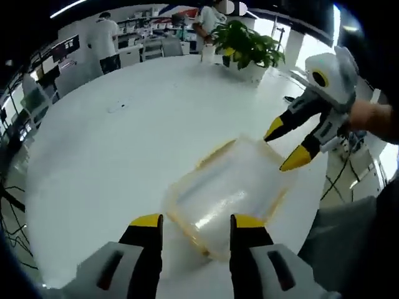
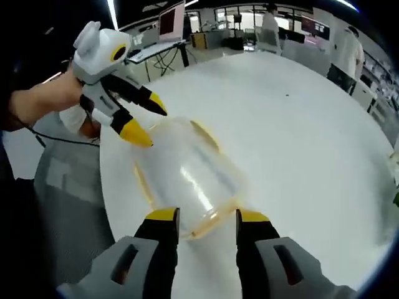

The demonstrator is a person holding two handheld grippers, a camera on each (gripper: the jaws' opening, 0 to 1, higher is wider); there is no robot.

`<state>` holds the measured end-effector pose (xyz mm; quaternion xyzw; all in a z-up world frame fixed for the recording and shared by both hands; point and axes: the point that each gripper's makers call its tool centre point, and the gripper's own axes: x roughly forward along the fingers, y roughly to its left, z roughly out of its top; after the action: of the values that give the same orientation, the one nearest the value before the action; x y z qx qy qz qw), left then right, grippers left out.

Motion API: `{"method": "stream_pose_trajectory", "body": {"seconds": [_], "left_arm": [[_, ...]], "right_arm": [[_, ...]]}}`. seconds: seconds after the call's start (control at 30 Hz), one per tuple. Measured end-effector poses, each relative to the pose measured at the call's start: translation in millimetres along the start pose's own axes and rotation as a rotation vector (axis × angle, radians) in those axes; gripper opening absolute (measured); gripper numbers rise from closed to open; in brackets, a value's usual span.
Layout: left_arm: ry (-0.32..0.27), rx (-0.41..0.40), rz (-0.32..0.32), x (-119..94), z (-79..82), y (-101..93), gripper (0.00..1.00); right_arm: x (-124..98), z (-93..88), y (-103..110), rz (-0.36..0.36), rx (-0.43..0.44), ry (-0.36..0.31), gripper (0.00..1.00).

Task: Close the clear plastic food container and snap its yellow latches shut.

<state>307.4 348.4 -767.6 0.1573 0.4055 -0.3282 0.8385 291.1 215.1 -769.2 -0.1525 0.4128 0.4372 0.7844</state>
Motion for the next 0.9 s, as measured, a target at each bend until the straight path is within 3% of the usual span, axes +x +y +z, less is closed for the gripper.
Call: {"method": "stream_pose_trajectory", "body": {"seconds": [0.07, 0.13, 0.2, 0.3, 0.37, 0.57, 0.83, 0.9], "left_arm": [[-0.008, 0.06, 0.015, 0, 3.7, -1.1, 0.33], [-0.021, 0.143, 0.081, -2, 9.2, 4.1, 0.35], [-0.027, 0.157, 0.074, -3, 12.1, -0.3, 0.35], [-0.111, 0.165, 0.006, -6, 30.2, -14.1, 0.3], [-0.098, 0.221, -0.011, -4, 31.7, -19.3, 0.28], [-0.087, 0.27, -0.045, 3, 32.3, -34.2, 0.26], [-0.092, 0.305, -0.081, 4, 32.7, -44.8, 0.14], [-0.092, 0.323, -0.093, 5, 31.5, -47.2, 0.08]], "right_arm": [[-4, 20.2, -2, -0.011, -0.048, -0.103, 0.32], [-8, 31.3, 0, -0.003, -0.045, -0.144, 0.33], [-7, 41.6, 7, 0.032, -0.057, -0.178, 0.34], [-2, 46.8, 11, 0.043, -0.126, -0.181, 0.31], [3, 48.1, 16, 0.051, -0.147, -0.172, 0.29], [15, 48.8, 26, 0.078, -0.193, -0.149, 0.27], [20, 54.3, 16, 0.085, -0.144, -0.154, 0.01], [24, 57.3, 15, 0.091, -0.141, -0.16, 0.0]]}}
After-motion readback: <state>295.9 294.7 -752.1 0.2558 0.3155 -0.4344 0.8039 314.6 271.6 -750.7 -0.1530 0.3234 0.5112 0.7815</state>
